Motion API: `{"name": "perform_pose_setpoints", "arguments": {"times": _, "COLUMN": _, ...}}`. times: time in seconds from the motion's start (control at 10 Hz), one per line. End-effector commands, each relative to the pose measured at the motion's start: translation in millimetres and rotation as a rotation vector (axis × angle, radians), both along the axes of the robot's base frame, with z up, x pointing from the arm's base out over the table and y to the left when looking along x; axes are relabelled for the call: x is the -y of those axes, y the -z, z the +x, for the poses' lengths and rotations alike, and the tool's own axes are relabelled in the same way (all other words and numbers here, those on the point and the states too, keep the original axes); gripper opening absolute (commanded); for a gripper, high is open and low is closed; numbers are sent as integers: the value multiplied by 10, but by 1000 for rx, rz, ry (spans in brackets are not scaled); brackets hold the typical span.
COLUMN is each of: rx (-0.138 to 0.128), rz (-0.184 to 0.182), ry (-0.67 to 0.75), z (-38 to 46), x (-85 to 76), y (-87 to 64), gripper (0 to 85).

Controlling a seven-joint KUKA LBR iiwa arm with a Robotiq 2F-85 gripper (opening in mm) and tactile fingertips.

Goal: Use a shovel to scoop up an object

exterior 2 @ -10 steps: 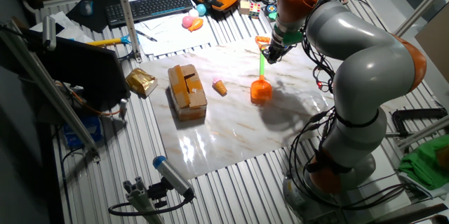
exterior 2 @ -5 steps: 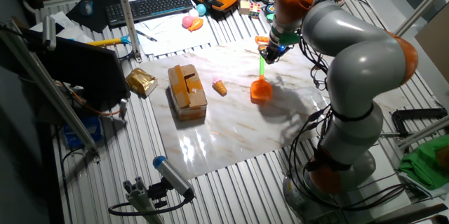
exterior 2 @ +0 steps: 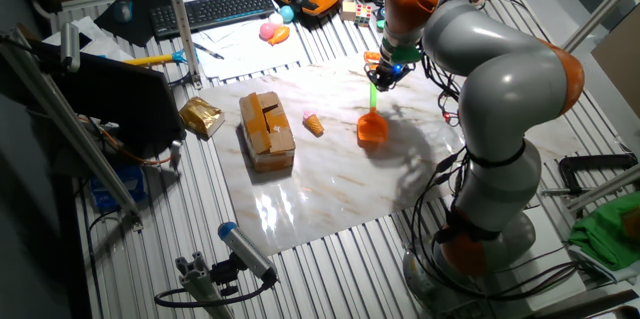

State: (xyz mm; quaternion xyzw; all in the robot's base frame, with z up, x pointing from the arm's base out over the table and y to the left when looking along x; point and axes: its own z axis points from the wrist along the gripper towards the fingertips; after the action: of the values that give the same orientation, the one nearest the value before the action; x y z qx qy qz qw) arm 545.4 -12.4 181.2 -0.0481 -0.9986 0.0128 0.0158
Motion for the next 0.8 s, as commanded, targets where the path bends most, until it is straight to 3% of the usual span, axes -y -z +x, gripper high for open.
{"name": "perform_pose_setpoints", "arguments": {"times": 0.0, "rx": 1, "rz": 4, "ry": 3, "z": 3, "x": 19, "y": 34, "gripper": 7}}
{"name": "perform_pose_setpoints", "arguments": {"times": 0.3, "rx": -21, "rz": 17, "ry": 53, "z": 40, "x": 36, "y": 135, "gripper": 7}}
{"name": "perform_pose_setpoints", "arguments": {"times": 0.7, "rx": -26, "rz": 17, "ry": 60, "z": 100, "x": 114, "y": 266, "gripper": 7}}
